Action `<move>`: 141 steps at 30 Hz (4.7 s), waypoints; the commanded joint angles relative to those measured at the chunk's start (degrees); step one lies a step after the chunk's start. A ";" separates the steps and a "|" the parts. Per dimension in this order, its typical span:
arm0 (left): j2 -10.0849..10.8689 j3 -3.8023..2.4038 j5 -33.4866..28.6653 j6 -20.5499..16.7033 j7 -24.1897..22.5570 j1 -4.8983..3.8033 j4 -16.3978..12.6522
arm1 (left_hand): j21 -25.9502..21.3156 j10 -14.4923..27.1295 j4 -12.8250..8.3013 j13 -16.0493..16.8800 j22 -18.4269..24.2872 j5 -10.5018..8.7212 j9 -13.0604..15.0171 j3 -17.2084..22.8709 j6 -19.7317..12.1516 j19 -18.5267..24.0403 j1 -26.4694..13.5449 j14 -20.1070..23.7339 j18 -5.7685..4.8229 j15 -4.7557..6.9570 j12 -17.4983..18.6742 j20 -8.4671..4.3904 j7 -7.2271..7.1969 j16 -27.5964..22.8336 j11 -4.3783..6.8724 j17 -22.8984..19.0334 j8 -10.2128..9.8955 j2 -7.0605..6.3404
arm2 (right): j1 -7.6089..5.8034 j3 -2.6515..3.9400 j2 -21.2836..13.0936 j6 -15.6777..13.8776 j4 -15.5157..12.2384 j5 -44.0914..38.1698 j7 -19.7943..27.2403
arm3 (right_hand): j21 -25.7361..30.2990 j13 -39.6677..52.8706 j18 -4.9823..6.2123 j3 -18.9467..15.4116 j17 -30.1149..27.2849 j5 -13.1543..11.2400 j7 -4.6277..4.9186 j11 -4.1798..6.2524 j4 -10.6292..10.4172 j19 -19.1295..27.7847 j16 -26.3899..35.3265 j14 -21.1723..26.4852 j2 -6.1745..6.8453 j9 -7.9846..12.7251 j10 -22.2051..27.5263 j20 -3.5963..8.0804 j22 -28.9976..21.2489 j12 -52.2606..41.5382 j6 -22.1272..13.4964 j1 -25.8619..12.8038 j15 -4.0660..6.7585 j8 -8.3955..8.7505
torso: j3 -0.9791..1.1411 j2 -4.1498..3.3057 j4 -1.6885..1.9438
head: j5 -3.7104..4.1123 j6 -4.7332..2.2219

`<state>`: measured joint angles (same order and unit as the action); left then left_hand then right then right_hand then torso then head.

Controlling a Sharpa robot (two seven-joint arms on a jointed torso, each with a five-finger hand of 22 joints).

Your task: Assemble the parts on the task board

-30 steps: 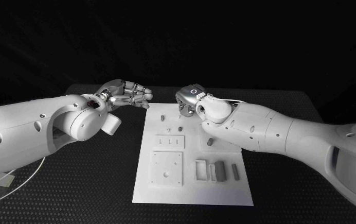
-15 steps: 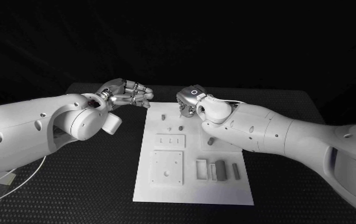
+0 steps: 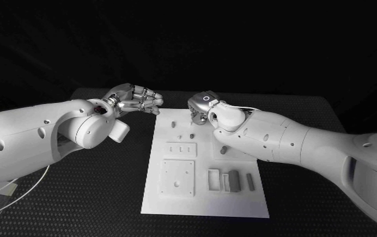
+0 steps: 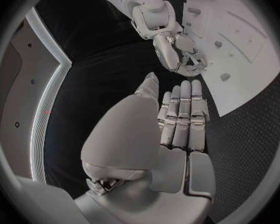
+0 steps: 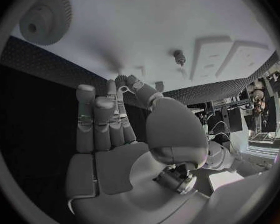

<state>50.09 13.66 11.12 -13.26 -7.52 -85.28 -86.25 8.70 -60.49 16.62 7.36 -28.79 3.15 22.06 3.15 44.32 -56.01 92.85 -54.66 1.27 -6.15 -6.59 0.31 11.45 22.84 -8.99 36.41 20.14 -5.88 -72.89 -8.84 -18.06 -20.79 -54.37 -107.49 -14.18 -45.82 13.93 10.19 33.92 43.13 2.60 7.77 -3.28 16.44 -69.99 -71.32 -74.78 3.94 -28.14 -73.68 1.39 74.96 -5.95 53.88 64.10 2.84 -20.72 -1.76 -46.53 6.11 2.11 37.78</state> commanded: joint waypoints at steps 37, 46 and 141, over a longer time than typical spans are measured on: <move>-0.34 -0.04 0.18 0.47 -0.27 -0.33 0.11 | -0.27 -0.21 0.03 0.14 -0.11 -0.21 -0.01 0.45 -0.44 -0.19 -0.40 -0.39 0.65 -0.04 0.39 0.14 0.49 -0.40 -0.37 0.28 -0.39 -0.07 | 0.11 -0.01 0.44 -0.61 0.48 0.07 -0.44 | -0.17 0.25 4.81 0.41 -0.27 0.28 0.09 -0.15 0.04 0.03 -0.45 0.25 0.86 0.03 -0.32 0.39 1.09 0.61 0.43 0.16 0.15 0.40 | -0.10 -0.08 0.07 | -0.13 0.15; -0.26 -0.05 0.18 0.46 -0.11 -0.33 0.08 | -0.29 -0.22 0.03 0.15 -0.12 -0.21 0.00 0.46 -0.44 -0.19 -0.41 -0.40 0.65 -0.04 0.41 0.14 0.48 -0.45 -0.37 0.33 -0.39 -0.11 | 0.12 -0.01 0.73 -1.01 0.98 0.06 -0.84 | -0.13 0.31 4.81 0.51 -0.40 0.28 0.15 -0.21 0.04 0.11 -0.39 0.35 0.85 0.04 -0.18 0.41 1.06 0.79 0.29 0.26 0.09 0.54 | -0.04 -0.09 -0.07 | -0.17 0.15; 0.48 0.01 1.05 0.68 -0.79 -1.04 2.10 | -0.48 -0.37 0.02 0.27 -0.22 -0.21 0.07 0.73 -0.39 -0.13 -0.53 -0.45 0.63 -0.09 0.65 0.18 0.47 -1.04 -0.36 0.94 -0.42 -0.35 | -1.99 2.66 -15.14 13.46 -7.24 9.41 7.29 | 1.39 -2.97 4.81 0.85 -3.78 0.27 1.36 -4.15 -5.44 1.91 -1.50 2.57 9.36 1.92 10.87 -0.29 1.09 1.87 -9.62 -1.21 -3.77 4.28 | 0.37 0.08 -1.11 | 0.38 -0.59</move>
<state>50.65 13.71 11.95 -12.87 -7.48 -86.26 -83.99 8.48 -60.71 16.63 7.57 -28.96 3.15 22.06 3.46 44.31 -56.02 92.63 -54.66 1.25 -6.15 -6.15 0.31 11.45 22.17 -9.20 37.26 19.92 -6.09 -74.94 -6.18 -33.28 -8.13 -61.60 -97.47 -7.73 -44.48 10.89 10.11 34.80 39.41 2.62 9.14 -7.64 10.81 -68.26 -72.54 -72.05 13.65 -26.18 -62.55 0.80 74.96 -3.71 43.94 62.84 -0.90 -16.20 -1.37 -46.46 5.05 2.49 37.11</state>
